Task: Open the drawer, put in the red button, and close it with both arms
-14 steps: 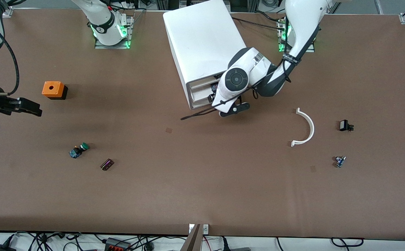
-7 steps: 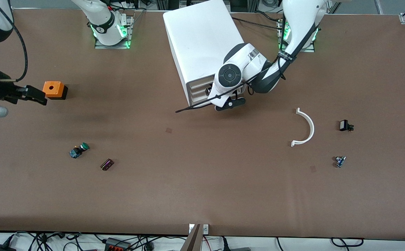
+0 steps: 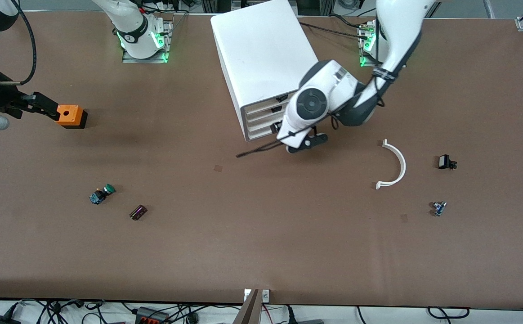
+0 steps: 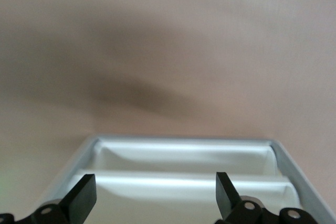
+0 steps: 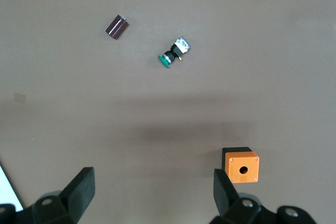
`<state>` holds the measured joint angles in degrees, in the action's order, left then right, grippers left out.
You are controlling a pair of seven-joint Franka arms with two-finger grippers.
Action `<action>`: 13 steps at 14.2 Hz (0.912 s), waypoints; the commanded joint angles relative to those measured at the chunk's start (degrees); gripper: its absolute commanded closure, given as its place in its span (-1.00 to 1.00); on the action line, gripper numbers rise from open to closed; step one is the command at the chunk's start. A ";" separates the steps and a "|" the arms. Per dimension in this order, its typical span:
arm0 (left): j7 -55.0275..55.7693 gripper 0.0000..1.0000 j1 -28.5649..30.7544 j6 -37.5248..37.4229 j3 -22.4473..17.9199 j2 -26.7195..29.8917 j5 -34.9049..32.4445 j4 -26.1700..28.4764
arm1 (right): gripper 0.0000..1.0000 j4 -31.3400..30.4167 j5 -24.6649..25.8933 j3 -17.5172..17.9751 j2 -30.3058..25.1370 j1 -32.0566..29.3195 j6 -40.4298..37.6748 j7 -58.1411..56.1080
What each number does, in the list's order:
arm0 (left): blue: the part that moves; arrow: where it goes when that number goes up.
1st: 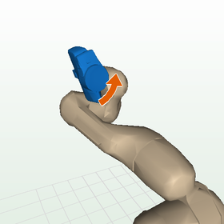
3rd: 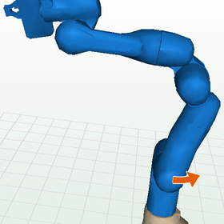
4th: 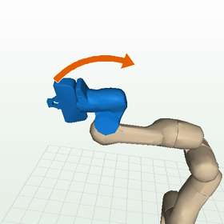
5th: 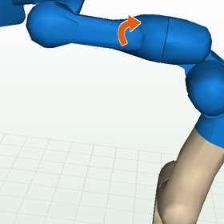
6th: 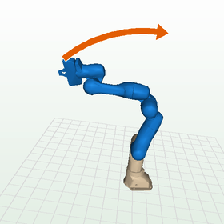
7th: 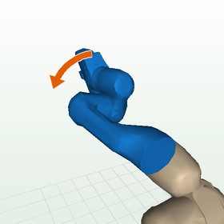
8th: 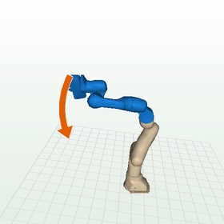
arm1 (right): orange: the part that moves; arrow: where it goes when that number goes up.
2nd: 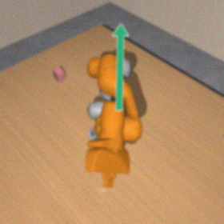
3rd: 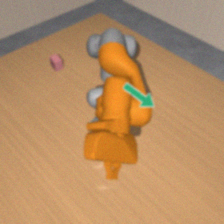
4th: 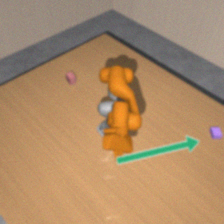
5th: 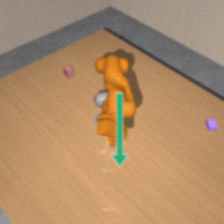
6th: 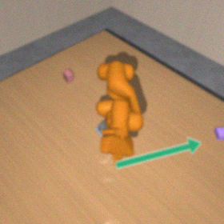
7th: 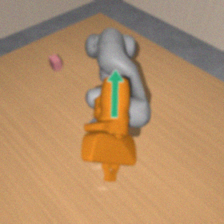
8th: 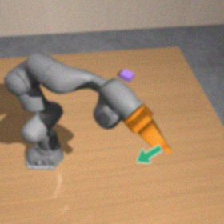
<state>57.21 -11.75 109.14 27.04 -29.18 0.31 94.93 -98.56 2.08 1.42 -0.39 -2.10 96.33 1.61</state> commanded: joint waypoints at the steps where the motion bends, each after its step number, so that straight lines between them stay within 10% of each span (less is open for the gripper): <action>1: -8.83 -1.00 6.36 -7.87 0.65 0.79 -4.00 -6.49 | -1.00 1.35 -0.23 0.33 0.48 -0.80 0.27 -0.82; 13: -57.61 -1.00 26.96 -25.02 -3.28 15.45 -4.81 -12.49 | -1.00 1.35 -0.41 -0.90 0.66 0.52 -0.09 -0.82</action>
<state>7.19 15.10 85.99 26.56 -18.06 -6.06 81.24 -97.96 2.08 1.17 0.13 -2.11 96.48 1.61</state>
